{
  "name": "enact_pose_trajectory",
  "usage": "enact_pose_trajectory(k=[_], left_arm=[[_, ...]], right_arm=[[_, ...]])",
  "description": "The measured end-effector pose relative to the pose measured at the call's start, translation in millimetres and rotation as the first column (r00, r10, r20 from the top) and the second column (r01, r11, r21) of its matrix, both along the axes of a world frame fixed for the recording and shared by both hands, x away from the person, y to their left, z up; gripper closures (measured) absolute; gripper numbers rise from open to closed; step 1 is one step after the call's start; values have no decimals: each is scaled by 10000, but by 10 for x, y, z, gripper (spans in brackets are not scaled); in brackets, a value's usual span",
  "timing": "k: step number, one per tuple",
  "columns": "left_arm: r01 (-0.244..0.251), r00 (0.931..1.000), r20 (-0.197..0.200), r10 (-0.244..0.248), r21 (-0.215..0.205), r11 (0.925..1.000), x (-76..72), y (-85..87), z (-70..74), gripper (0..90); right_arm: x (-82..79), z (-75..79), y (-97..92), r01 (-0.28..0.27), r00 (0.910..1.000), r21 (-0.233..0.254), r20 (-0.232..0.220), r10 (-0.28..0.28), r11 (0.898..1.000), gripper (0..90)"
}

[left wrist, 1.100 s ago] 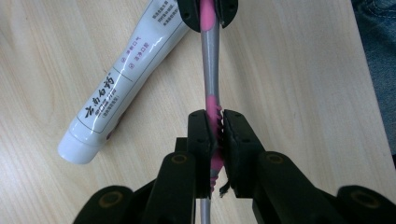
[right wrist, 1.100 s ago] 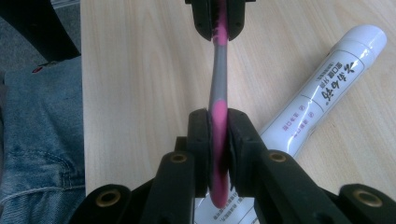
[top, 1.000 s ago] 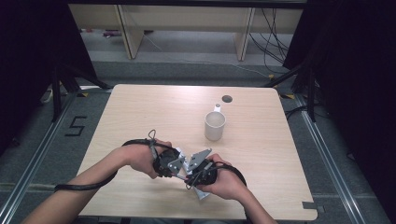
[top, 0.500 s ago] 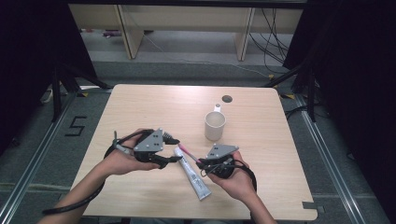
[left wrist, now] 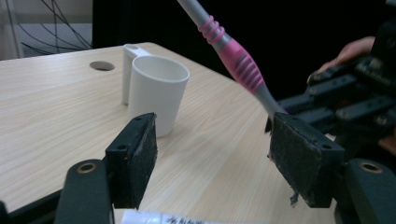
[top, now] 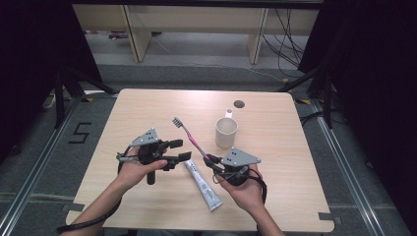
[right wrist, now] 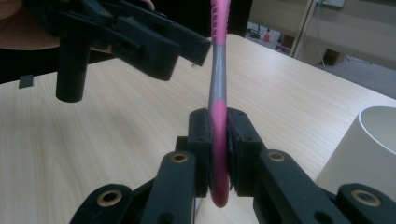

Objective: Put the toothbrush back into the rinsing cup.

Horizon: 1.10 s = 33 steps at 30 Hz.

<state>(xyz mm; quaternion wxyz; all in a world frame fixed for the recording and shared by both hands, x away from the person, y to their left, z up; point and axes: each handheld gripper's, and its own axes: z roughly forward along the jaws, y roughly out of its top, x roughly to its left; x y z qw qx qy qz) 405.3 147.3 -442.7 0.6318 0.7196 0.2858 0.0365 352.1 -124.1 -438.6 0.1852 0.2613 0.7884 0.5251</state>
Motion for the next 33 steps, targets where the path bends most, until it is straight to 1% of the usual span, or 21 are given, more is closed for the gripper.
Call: enact_pose_trajectory(k=[1,2,3,6,8,9,10,13,17,21,23,24,25,26,27,28,29,30,31,32,33], left_arm=[[-29,9999,-102,26,-222,9997,6,-17,12,319],[-48,9999,-149,43,-327,9995,13,-30,24,321],[3,9998,-174,-10,-403,9992,23,-41,36,322],[59,9995,-305,-81,-715,9974,38,-78,68,337],[172,9990,-386,-215,-1086,9939,40,-102,94,361],[181,9989,-403,-227,-1121,9935,38,-105,104,371],[135,9989,-432,-193,-1301,9914,37,-117,117,381],[132,9985,-505,-208,-1472,9890,39,-143,134,476],[199,9996,-195,-227,-1359,9905,18,-198,156,590],[223,9997,10,-224,-1413,9897,18,-213,190,710],[318,9995,87,-308,-1427,9893,5,-232,215,740],[382,9992,138,-366,-1396,9895,-3,-244,229,752],[427,9990,194,-404,-1342,9900,-14,-258,245,763],[487,9987,237,-460,-1289,9905,-26,-275,259,775],[546,9982,309,-514,-1126,9921,-40,-300,278,783],[547,9979,395,-509,-1009,9934,-50,-314,291,790],[464,9976,558,-421,-785,9958,-62,-329,310,794],[388,9971,681,-343,-651,9971,-69,-339,328,795],[272,9961,854,-236,-411,9988,-73,-340,351,796],[137,9950,994,-113,-237,9996,-77,-339,364,796],[-63,9924,1231,67,-30,10000,-81,-342,375,796]], right_arm=[[-4,7,-1,6,10000,-89,17,-6,10000,816],[2,3,10,-90,9999,43,72,90,9999,816],[10,10,4,-45,9994,-54,349,47,10000,816],[-6,19,19,-77,9997,-20,222,78,10000,816],[-18,26,24,-38,9999,-82,99,39,10000,816],[-5,25,20,-16,9992,-133,400,21,9999,816],[-7,23,23,-30,9995,-111,324,33,9999,816],[-7,12,38,53,9995,-38,318,-52,10000,816],[0,7,53,102,9992,112,378,-106,9999,815],[-5,1,65,246,9995,135,210,-249,9996,814],[-8,0,84,307,9994,106,171,-309,9995,813],[-1,-6,97,183,9998,147,63,-183,9997,813],[-5,-7,100,306,9995,42,66,-306,9995,812],[16,-12,103,282,9990,23,345,-282,9996,811],[6,-14,115,313,9995,53,38,-313,9995,809],[18,-17,123,227,9997,-1,-24,-227,9997,799],[19,-22,135,236,9997,21,-119,-235,9997,775],[18,-26,147,183,9990,70,-413,-180,9998,732],[22,-25,142,214,9989,-55,-409,-216,9998,705],[13,-18,129,193,9982,-54,-568,-196,9998,693],[4,-6,108,312,9983,-83,-485,-316,9995,689]])
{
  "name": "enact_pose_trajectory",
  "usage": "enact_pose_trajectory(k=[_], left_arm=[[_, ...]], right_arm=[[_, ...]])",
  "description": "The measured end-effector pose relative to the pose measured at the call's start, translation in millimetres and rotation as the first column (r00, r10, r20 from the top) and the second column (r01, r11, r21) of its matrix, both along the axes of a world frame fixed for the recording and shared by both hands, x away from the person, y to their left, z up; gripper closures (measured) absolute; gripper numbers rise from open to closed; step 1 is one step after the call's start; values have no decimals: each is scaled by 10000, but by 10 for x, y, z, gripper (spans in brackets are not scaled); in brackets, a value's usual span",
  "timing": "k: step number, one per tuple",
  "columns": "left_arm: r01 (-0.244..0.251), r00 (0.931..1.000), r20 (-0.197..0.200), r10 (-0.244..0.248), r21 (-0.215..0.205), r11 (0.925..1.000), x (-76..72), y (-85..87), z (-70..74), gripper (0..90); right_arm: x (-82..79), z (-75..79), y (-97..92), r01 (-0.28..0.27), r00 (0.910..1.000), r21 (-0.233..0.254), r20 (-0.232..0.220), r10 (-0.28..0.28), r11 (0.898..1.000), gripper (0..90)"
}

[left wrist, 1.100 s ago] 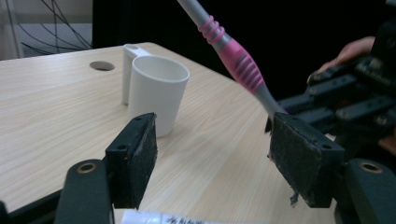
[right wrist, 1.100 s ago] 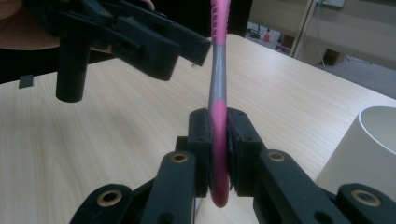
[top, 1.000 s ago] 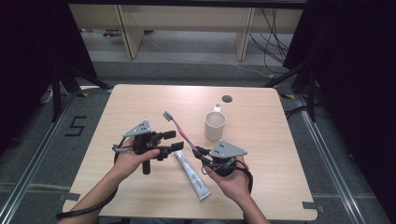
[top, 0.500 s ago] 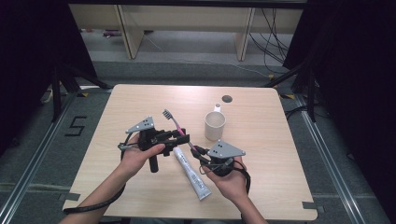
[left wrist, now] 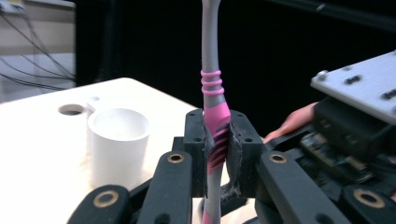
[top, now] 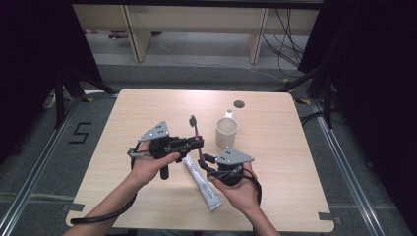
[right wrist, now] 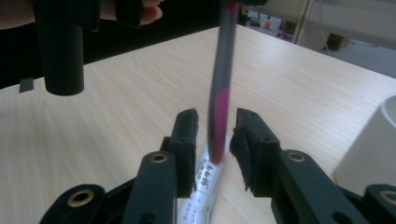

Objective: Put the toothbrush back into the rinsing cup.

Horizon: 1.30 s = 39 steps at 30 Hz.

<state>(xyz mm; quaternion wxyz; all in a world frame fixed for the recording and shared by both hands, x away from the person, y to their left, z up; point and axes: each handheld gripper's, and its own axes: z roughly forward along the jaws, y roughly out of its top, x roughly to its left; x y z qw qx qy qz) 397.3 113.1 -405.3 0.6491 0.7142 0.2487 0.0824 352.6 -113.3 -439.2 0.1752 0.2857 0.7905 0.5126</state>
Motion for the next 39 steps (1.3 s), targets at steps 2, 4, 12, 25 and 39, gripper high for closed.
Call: enact_pose_trajectory(k=[2,4,12,25,39], left_arm=[[-276,9993,280,262,493,9984,-5,5,12,797],[-464,9981,445,430,782,9959,-5,2,3,797],[-275,9969,764,171,1376,9901,-55,-107,-38,797],[12,9969,778,-128,1470,9891,-101,-172,-48,797],[122,9957,890,-265,1572,9875,-125,-212,-47,796]], right_arm=[[-18,49,-59,186,9997,129,122,-188,9997,688],[-30,136,-136,388,9986,457,354,-405,9982,701],[-37,490,-182,354,9945,1765,911,-522,9837,740],[69,564,-82,331,9923,2040,1105,-566,9784,750],[87,584,-42,281,9950,2044,878,-470,9785,830]])
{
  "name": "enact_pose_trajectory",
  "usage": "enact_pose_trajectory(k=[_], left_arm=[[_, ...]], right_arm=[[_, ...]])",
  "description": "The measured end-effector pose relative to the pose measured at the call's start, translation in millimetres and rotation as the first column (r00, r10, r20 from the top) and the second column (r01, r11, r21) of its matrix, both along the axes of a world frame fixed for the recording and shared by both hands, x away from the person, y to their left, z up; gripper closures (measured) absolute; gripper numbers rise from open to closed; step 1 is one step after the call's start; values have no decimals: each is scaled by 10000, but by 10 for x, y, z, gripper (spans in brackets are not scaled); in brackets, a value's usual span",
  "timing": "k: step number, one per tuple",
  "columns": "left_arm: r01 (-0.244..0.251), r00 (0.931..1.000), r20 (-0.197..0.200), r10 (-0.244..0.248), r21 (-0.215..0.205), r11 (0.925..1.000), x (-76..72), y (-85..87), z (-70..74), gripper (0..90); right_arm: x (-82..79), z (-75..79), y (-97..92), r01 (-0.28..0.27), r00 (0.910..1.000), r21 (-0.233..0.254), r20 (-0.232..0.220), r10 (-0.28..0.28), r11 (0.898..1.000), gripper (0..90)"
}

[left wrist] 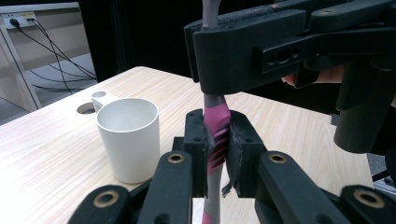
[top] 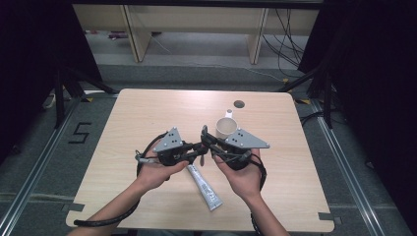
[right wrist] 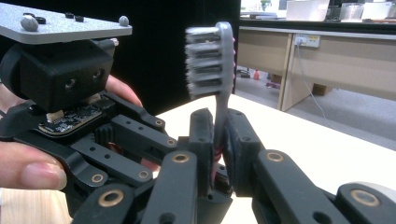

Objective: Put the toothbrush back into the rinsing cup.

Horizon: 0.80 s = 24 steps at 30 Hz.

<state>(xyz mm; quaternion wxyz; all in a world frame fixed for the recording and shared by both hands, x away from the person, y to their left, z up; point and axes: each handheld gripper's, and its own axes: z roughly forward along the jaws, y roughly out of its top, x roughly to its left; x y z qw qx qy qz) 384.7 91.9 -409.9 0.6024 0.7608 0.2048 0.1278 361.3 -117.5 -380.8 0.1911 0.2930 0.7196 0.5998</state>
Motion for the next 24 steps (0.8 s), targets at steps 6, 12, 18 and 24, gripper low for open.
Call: enact_pose_trajectory(k=[6,12,18,24], left_arm=[[-29,10000,84,29,-40,10000,2,-11,2,792],[-327,9983,487,312,300,9990,2,16,-35,582],[-614,9960,683,578,525,9967,-9,135,-98,479],[-1032,9923,765,977,722,9920,-12,329,-145,440]], right_arm=[[7,-3,8,14,9997,55,246,-15,10000,840],[4,35,-43,335,9992,247,213,-340,9991,843],[70,75,-154,803,9962,345,317,-814,9962,843],[185,126,-274,1142,9915,372,578,-1162,9928,842]])
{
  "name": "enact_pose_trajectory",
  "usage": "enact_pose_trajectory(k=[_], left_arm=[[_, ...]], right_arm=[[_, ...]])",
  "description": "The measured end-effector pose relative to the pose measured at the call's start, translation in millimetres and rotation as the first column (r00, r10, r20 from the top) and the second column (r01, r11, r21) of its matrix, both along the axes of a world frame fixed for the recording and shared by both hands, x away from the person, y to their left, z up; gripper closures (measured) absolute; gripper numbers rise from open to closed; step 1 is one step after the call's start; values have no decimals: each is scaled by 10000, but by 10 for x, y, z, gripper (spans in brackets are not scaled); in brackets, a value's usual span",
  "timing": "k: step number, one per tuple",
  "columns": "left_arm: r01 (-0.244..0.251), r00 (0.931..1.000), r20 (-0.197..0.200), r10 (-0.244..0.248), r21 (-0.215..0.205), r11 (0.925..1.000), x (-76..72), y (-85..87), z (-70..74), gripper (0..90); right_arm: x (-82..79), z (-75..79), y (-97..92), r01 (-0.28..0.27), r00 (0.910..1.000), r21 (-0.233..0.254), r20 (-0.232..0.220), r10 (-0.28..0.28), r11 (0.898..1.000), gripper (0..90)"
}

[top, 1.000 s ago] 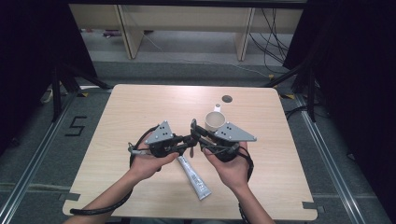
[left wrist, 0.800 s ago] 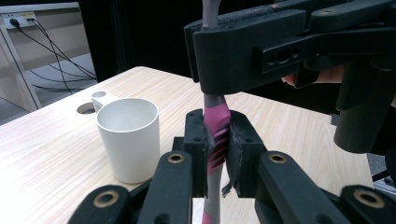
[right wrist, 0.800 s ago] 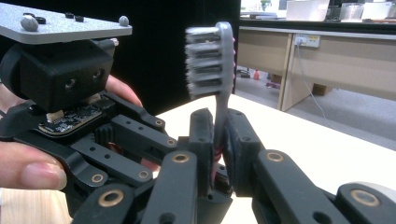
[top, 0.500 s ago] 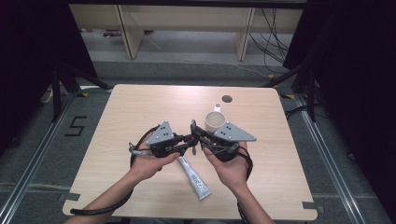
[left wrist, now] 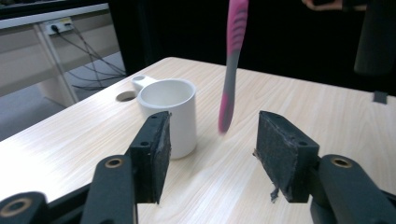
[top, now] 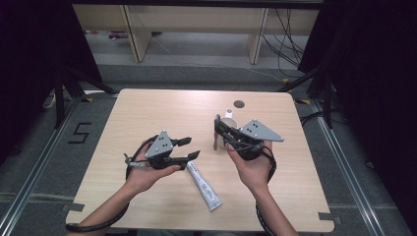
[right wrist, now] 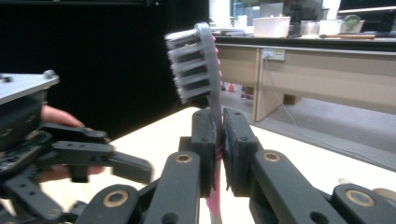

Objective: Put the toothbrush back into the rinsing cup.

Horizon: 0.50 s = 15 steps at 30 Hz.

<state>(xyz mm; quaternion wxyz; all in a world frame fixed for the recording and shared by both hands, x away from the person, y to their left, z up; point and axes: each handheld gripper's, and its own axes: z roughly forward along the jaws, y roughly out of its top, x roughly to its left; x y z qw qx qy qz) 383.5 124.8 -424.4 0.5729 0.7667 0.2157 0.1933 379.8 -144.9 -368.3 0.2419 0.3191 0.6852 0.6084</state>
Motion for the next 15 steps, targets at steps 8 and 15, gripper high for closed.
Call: enact_pose_trajectory(k=[8,15], left_arm=[[-721,9974,68,721,6,9974,-9,304,-111,410],[-1478,9889,-216,1473,-217,9888,-39,574,-246,404]], right_arm=[[117,65,-121,633,9980,156,54,-634,9979,842],[208,117,-167,961,9954,255,-1,-961,9950,842]])
